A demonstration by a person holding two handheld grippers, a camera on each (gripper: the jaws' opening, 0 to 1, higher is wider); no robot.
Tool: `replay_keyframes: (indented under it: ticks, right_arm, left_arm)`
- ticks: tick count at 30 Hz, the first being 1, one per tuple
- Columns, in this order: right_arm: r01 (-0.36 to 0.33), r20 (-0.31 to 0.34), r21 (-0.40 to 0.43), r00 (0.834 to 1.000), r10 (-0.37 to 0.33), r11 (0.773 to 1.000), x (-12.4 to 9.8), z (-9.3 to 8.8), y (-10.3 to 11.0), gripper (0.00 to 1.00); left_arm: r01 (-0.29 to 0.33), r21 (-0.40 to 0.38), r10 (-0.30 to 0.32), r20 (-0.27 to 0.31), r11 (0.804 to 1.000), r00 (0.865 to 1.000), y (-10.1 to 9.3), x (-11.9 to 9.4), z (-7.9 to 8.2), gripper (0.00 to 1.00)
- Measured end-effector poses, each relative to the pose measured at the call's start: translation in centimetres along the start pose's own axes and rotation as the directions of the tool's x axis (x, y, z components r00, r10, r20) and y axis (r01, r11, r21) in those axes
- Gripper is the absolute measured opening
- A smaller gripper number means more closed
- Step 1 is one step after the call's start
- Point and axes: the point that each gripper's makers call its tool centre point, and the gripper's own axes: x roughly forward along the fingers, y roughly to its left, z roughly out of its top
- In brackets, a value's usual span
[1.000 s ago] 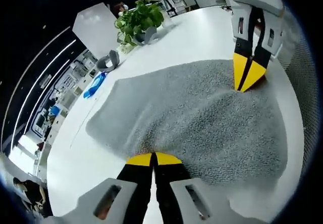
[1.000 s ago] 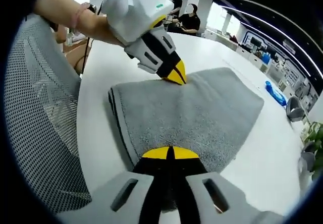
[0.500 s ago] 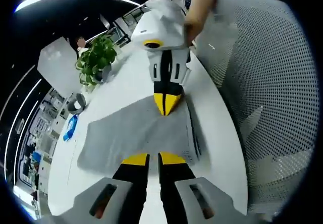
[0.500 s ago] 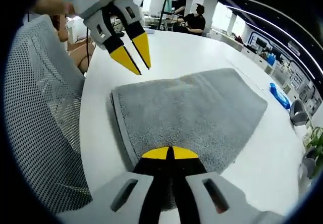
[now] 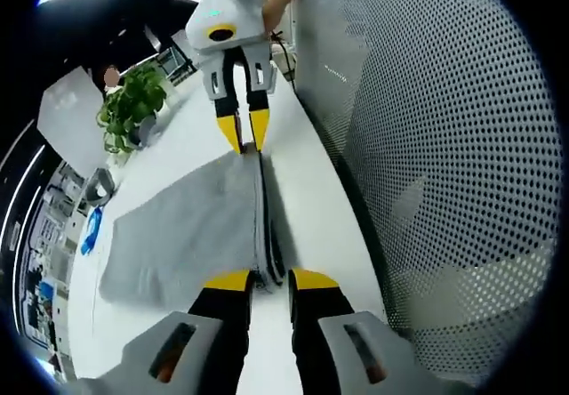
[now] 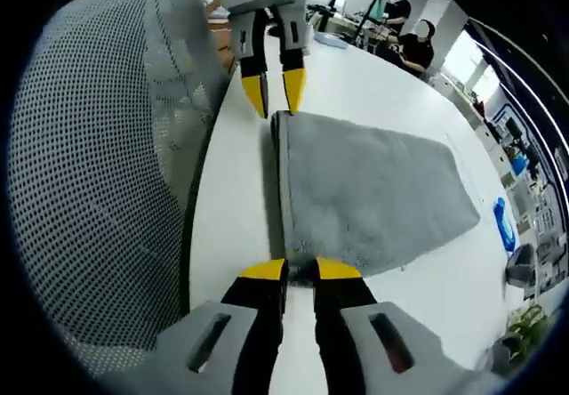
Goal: Fold the towel on the table until its edges align and the towel forms a compact rectangular stack.
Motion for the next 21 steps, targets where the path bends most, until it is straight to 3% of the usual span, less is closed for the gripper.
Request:
replay_keyframes:
  ticks: [3,5,6,7,8,9,10,14,19,21]
  right_arm:
    - [-0.01,-0.002,-0.026,1.0,0.01,1.0,0.3,0.2,0.2,0.14]
    - [-0.005,-0.011,-0.044,1.0,0.004,0.999,0.1,0.3,-0.1,0.12]
    - [0.0,-0.007,-0.035,1.0,0.0,0.999,0.0,0.5,-0.3,0.13]
    - [0.01,-0.001,-0.022,1.0,-0.01,1.0,-0.1,0.6,-0.5,0.14]
    - [0.017,0.011,-0.001,1.0,-0.017,1.0,-0.3,0.9,-0.7,0.15]
    - [0.023,0.017,0.009,1.0,-0.023,1.0,-0.3,1.0,-0.8,0.17]
    - [0.031,0.026,0.006,0.999,-0.031,1.0,-0.4,1.4,-0.9,0.17]
    - [0.067,0.03,-0.058,0.997,-0.065,0.996,-0.1,2.3,-0.9,0.17]
    - [0.093,0.024,-0.13,0.996,-0.091,0.987,0.5,2.7,-1.0,0.19]
    - [0.099,-0.017,-0.193,0.994,-0.104,0.976,0.9,2.0,-1.1,0.18]
  left_arm:
    - [0.012,-0.002,-0.012,-0.027,1.0,1.0,0.0,0.7,-0.3,0.13]
    - [0.018,-0.11,-0.022,-0.035,0.994,0.999,0.1,0.8,-0.3,0.04]
    - [0.002,-0.243,-0.011,-0.037,0.97,0.999,0.8,0.7,0.0,0.03]
    - [0.01,-0.367,-0.03,-0.048,0.93,0.998,0.9,0.6,0.1,0.03]
    - [0.022,-0.413,-0.034,-0.023,0.91,0.999,1.7,0.3,0.8,0.03]
    - [0.02,-0.428,-0.023,-0.002,0.903,1.0,2.3,0.2,1.2,0.03]
    - [0.032,-0.491,-0.023,0.025,0.87,0.999,2.9,-0.1,1.7,0.03]
    - [0.052,-0.614,-0.004,0.079,0.787,0.997,5.0,-0.9,2.7,0.02]
    - [0.053,-0.659,0.002,0.083,0.751,0.997,6.3,-1.0,3.0,0.02]
    - [0.063,-0.685,-0.005,0.086,0.726,0.996,6.5,-0.8,2.8,0.02]
